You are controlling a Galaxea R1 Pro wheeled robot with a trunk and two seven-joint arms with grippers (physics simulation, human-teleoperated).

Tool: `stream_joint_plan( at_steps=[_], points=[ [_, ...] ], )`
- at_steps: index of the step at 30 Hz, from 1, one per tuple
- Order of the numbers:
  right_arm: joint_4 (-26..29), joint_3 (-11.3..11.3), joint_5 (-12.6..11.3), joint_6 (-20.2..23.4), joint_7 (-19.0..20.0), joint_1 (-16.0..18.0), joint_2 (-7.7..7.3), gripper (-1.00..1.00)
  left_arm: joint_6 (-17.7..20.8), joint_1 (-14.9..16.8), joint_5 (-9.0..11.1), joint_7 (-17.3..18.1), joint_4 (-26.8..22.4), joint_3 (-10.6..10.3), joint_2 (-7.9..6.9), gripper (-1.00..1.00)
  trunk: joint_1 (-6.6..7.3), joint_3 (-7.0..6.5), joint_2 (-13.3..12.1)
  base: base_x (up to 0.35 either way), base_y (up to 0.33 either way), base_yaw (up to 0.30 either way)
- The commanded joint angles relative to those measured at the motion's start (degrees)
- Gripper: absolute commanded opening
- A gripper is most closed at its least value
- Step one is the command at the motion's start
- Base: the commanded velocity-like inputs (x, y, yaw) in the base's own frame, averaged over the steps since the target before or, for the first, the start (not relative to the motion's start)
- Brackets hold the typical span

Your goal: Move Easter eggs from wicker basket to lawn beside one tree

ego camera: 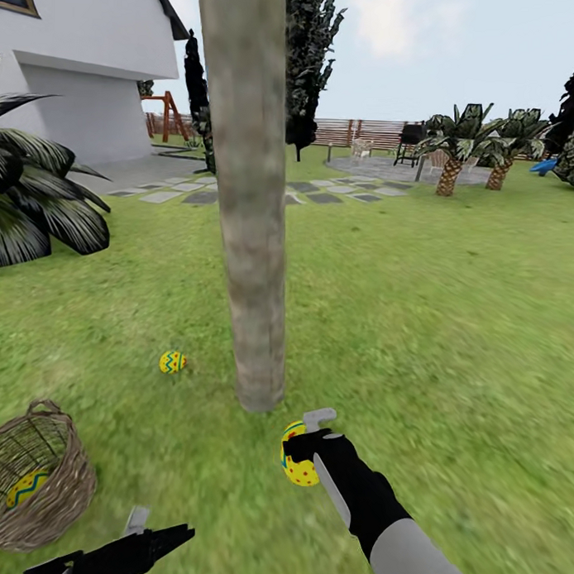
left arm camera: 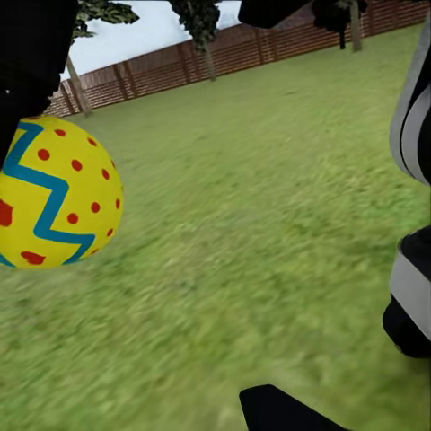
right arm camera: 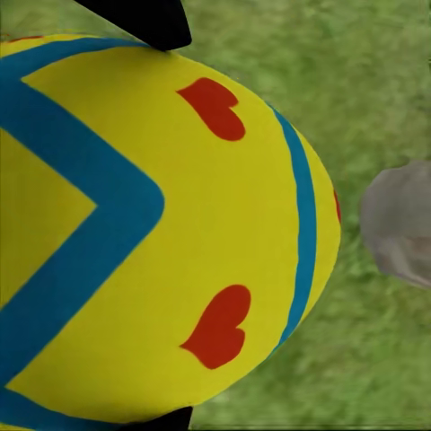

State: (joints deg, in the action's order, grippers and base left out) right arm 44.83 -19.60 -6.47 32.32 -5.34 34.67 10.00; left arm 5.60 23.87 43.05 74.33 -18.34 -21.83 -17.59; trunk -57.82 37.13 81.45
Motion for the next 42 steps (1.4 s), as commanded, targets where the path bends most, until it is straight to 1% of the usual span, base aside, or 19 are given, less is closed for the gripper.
stream_joint_plan(
  at_steps=[1, 8, 11, 25, 31, 33, 34, 36, 37, 40, 41, 42],
  points=[
    [0.0, -0.2, -0.6, 0.2, -0.8, 0.0, 0.0, -1.0, 0.6, 0.0, 0.5, 0.1, 0.0, -0.4, -0.07, 1.0, -0.03, 0.05, 0.0, 0.314, -0.17, 0.0],
    [0.1, -0.3, -0.7, 0.2, -0.7, 0.0, 0.0, -1.0, 0.6, 0.0, 0.6, 0.1, 0.0, -0.4, -0.07, 1.0, -0.03, 0.25, 0.0, 0.327, -0.047, 0.003],
    [0.2, -0.4, -0.7, 0.1, -0.4, 0.0, 0.0, -1.0, 0.6, 0.0, 0.6, 0.1, 0.0, -0.4, -0.08, 1.0, -0.03, 0.43, 0.0, 0.269, -0.001, 0.126],
    [0.2, -0.4, -0.7, -0.3, -0.3, 0.0, 0.0, -1.0, 0.9, 0.1, 0.7, 0.2, 1.1, -0.4, -0.06, 1.0, -0.03, 1.39, 0.0, 0.009, 0.0, 0.187],
    [0.2, -0.5, -0.7, -0.3, -0.2, 0.0, 0.0, -1.0, 1.1, 0.1, 0.7, 0.6, 1.1, -0.4, 0.03, 1.0, -1.35, 2.52, 2.4, 0.0, 0.0, 0.026],
    [0.2, -0.6, -0.7, -0.3, -0.2, 0.0, 0.0, -1.0, 1.5, 0.1, 0.9, 2.7, 0.7, -0.4, 0.02, 1.0, -1.79, 2.88, 3.2, 0.0, 0.0, 0.0],
    [0.2, -0.8, -0.7, -0.3, -0.2, 0.0, 0.0, -1.0, 2.3, 0.1, 1.0, 3.5, 0.6, -0.3, 0.02, 1.0, -2.01, 3.06, 3.6, 0.0, 0.0, 0.0],
    [0.2, -1.2, -0.7, -0.3, -0.2, 0.0, 0.0, -1.0, 5.3, 0.1, 1.1, 4.1, -0.1, 0.0, 0.04, 1.0, -2.45, 3.42, 4.4, 0.0, 0.0, 0.0],
    [0.1, -1.3, -0.7, -0.3, -0.2, 0.0, 0.0, -1.0, 7.0, 0.1, 1.1, 4.2, -1.8, 0.2, -0.03, 1.0, -2.67, 3.6, 4.8, 0.0, 0.0, 0.0],
    [0.1, -1.4, -0.7, -0.3, -0.2, 0.0, 0.0, -1.0, 12.2, 0.1, 1.2, 4.2, -7.9, 0.4, -0.84, 1.0, -3.33, 4.13, 6.0, 0.0, 0.0, 0.0],
    [0.1, -1.4, -0.7, -0.3, -0.2, 0.0, 0.0, -1.0, 14.6, 0.1, 1.1, 4.1, -11.4, 0.7, -1.01, 1.0, -3.54, 4.31, 6.4, 0.0, 0.0, 0.0],
    [0.1, -1.4, -0.7, -0.3, -0.2, 0.0, 0.0, -1.0, 16.9, 0.1, 1.0, 4.0, -14.9, 1.5, -1.08, 1.0, -3.76, 4.49, 6.8, 0.0, 0.0, 0.0]
  ],
)
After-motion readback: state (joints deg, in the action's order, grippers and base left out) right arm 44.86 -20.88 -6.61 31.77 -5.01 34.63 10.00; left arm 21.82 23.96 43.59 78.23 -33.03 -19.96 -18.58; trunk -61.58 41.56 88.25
